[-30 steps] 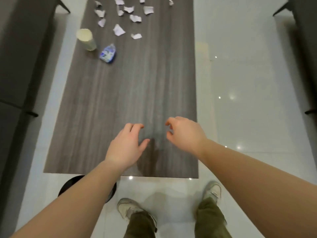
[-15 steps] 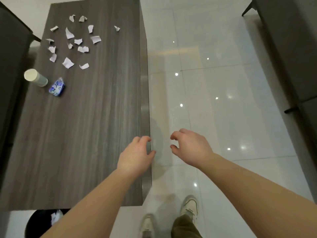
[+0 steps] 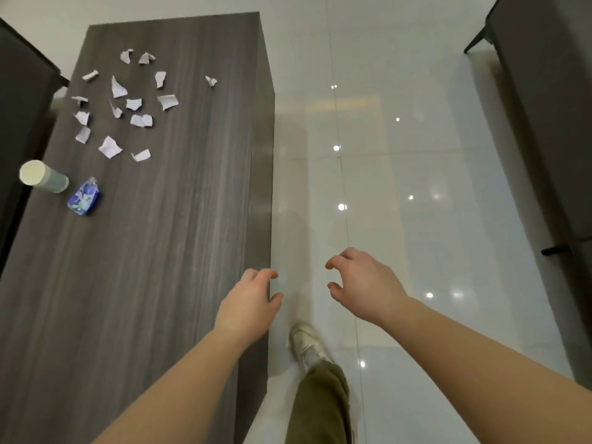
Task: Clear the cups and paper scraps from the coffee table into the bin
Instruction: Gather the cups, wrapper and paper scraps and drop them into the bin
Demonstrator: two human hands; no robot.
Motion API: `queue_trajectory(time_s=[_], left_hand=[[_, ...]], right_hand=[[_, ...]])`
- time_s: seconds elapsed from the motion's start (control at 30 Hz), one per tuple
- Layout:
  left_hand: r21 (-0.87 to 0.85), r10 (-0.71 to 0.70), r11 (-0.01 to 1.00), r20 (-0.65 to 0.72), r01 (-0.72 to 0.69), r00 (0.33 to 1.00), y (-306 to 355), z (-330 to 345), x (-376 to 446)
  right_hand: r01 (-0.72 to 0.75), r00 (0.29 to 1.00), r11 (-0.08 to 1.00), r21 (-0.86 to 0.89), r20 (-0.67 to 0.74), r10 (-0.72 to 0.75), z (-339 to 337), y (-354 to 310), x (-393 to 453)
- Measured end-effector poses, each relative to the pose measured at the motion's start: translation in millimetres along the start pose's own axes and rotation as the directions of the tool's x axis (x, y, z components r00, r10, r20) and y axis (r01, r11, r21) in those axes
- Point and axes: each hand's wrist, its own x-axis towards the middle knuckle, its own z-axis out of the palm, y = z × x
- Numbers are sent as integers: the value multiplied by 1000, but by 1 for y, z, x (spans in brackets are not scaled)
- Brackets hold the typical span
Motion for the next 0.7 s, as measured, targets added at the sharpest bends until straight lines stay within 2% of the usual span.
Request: queue_trajectory(time_s=[0.13,0.47,0.7], left_hand=[[-73,-32,997,-27,30,999,1,-20,41],[-113,-131,987,-110,119,985,8,-78,141],[-151,-266,958,-162,243,950,10,-116,205]], right_hand=[[30,999,999,-20,22,-29,-28,1,48],[156,988,984,-89,-11,-157,-81,-6,171],[269,962,960,-75,73,-264,-122,-9,261]])
